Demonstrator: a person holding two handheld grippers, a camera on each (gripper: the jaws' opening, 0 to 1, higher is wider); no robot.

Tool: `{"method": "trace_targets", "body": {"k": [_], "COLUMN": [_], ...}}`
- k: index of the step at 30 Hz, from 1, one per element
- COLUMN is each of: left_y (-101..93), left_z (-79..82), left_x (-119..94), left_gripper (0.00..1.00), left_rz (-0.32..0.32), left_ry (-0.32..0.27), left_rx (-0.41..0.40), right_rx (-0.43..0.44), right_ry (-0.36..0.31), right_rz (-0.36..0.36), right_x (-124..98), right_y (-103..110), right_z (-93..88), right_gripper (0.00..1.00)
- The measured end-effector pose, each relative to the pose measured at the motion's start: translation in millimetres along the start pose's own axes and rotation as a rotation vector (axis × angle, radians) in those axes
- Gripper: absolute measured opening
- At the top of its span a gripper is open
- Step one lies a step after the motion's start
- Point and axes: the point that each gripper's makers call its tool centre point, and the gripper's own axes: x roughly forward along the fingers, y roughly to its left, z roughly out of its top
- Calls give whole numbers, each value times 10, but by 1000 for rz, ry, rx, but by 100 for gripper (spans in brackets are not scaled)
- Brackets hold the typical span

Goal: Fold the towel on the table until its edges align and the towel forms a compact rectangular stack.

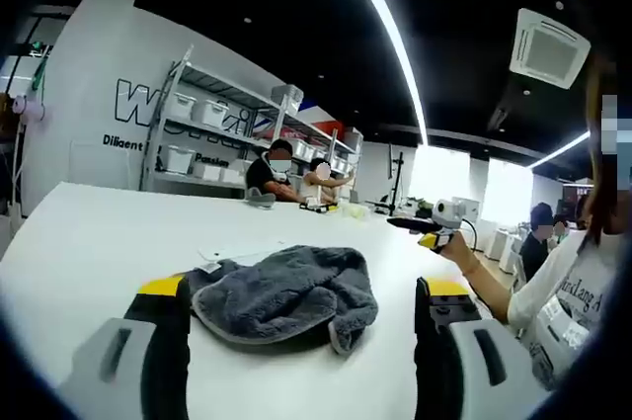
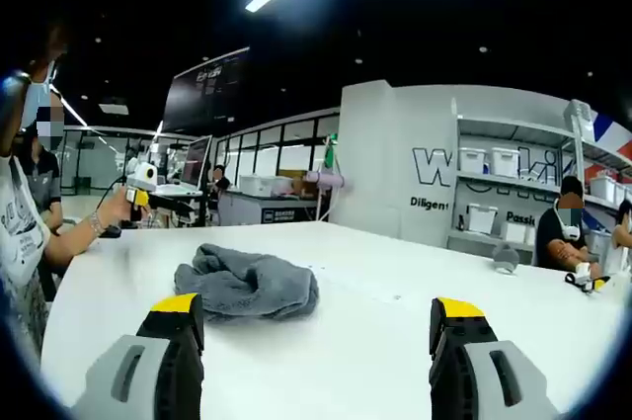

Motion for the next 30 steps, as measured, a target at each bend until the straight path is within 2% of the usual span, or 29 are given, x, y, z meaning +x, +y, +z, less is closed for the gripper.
{"method": "trace_targets", "body": {"k": [6,12,19,23,27,30], "left_y": [5,25,-40,-25,-21,-49], "left_z": [6,-5,-5,7,21,23], "left_x": [-11,-18,-1,-11,-18,-17], "left_gripper": [99,99,99,99,99,99], "left_rz": [-23,0,-33,-31,-31,-35], "left_ry": [-13,-1,-4,-5,-6,-5], "left_rx": [-43,-22,-38,-38,-35,-29], "right_rx": [-8,-4,-10,-9,36,29], "right_ry": [10,6,14,18,-15,-10], "right_rz": [2,5,4,11,42,39], "right_x": [10,4,9,21,33,31], "right_y": [11,8,11,30,72,65], "right_z": [-17,-4,-14,-30,4,-1], "right_gripper": [99,99,99,99,99,99]}}
